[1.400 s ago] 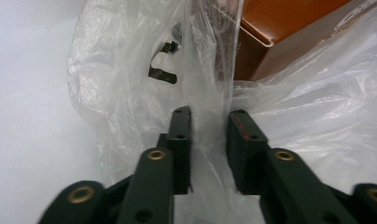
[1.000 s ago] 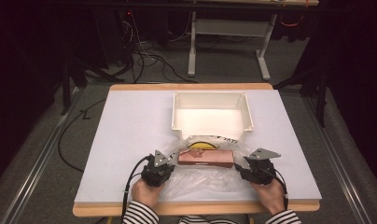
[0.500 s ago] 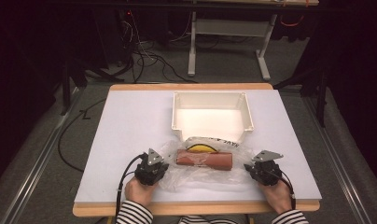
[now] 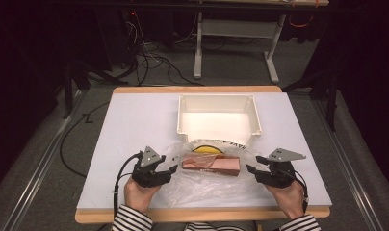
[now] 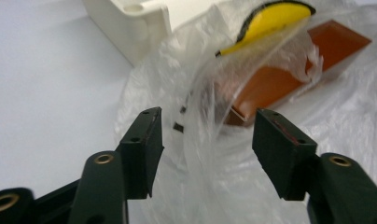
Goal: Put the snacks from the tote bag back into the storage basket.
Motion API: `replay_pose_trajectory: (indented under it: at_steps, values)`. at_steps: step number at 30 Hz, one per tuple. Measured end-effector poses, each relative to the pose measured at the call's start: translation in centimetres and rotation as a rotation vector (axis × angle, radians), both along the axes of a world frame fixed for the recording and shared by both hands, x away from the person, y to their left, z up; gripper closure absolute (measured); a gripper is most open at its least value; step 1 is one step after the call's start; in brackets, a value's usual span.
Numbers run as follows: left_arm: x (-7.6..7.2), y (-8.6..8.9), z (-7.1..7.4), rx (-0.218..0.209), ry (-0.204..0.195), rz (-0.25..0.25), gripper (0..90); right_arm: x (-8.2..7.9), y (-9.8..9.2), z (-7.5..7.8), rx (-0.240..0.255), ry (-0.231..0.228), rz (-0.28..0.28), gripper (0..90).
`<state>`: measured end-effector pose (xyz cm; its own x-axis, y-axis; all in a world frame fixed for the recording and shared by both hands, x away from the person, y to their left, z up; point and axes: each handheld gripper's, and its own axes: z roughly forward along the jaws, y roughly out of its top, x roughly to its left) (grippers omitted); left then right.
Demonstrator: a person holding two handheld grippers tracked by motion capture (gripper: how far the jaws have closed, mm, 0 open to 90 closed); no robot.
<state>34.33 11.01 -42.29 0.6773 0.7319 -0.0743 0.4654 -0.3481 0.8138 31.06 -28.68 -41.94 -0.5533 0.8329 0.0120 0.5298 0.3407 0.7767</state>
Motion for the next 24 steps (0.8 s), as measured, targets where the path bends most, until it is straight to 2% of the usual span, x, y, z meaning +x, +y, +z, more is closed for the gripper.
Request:
replay_pose_trajectory:
  at_steps: [3,6,12,14,16,18,20,24]
  values:
    - [1.3,-0.3,0.3,-0.004,0.01,0.012,39.6,0.6,0.1,0.6,0.019,-0.011,-0.017,46.1]
    - [2.6,-1.1,0.3,0.001,0.011,0.013,38.2,1.9,0.4,0.8,0.017,-0.016,-0.04,44.7]
    - [5.0,-2.8,-0.5,-0.01,0.026,0.011,37.0,4.0,1.0,0.3,0.026,0.011,-0.073,43.6]
    - [5.6,-3.1,-0.9,-0.025,0.041,0.013,39.5,4.6,1.2,0.0,0.027,0.026,-0.073,43.6]
    - [6.0,-3.1,-1.2,-0.031,0.052,0.014,48.4,5.0,1.3,-0.4,0.03,0.035,-0.074,45.1]
    - [6.5,-3.0,-1.6,-0.034,0.076,0.016,61.1,5.4,1.4,-1.0,0.029,0.055,-0.074,50.9]
    - [6.9,-2.9,-1.9,-0.029,0.094,0.019,71.7,5.7,1.4,-1.6,0.025,0.084,-0.078,60.2]
    - [7.3,-2.8,-2.8,-0.01,0.116,0.029,87.0,6.1,1.1,-2.7,0.03,0.124,-0.064,82.1]
